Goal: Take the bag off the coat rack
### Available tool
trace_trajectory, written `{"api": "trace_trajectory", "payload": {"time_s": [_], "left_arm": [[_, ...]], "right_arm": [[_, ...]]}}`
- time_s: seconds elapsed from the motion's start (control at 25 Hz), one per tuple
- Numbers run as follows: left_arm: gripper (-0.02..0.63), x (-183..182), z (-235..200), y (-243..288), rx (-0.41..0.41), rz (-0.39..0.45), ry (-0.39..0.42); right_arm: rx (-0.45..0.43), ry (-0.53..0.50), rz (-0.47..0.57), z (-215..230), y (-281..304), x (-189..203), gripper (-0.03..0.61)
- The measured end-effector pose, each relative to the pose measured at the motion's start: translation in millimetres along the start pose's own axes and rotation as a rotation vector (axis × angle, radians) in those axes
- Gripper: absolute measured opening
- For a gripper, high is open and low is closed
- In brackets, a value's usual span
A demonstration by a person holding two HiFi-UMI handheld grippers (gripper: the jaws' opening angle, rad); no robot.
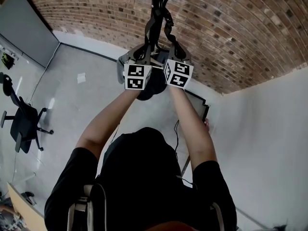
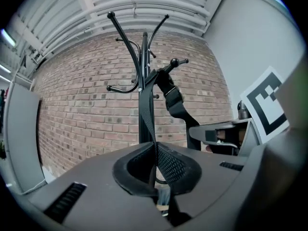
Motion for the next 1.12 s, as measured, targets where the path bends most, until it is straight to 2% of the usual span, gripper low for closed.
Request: {"api": "trace_trajectory", "payload": {"time_s": [0.12, 0.44, 0.92, 1.12], "left_arm": [[0.023, -13.3, 4.1, -6.7, 0.020, 0.044, -0.044], [0.023, -37.8, 4.9, -24.9, 0.062, 0.107, -0.053], [0.023, -70.6, 13.2, -54.9, 0.120, 0.186, -0.043], [0.023, -82.2, 11.2, -69.7, 0.139, 0.218, -0.068]], "right_arm": [[-0.007, 0.008, 0.055, -2.3, -9.1, -14.7, 0.021], [0.000, 0.074, 0.126, 5.9, -36.8, -37.0, 0.021], [-0.026, 0.107, 0.231, 12.9, -78.3, -56.8, 0.021], [-0.025, 0.127, 0.282, 8.1, -96.2, -70.5, 0.021]]}}
Point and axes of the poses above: the fingertips, and each gripper's own axes: y forward along the fingers, z to its right, x out of its underside, the point moved 7 cm from there along -y, backward along the fingers, and after that the axes turned 12 degrees about -z, right-handed, at the moved point
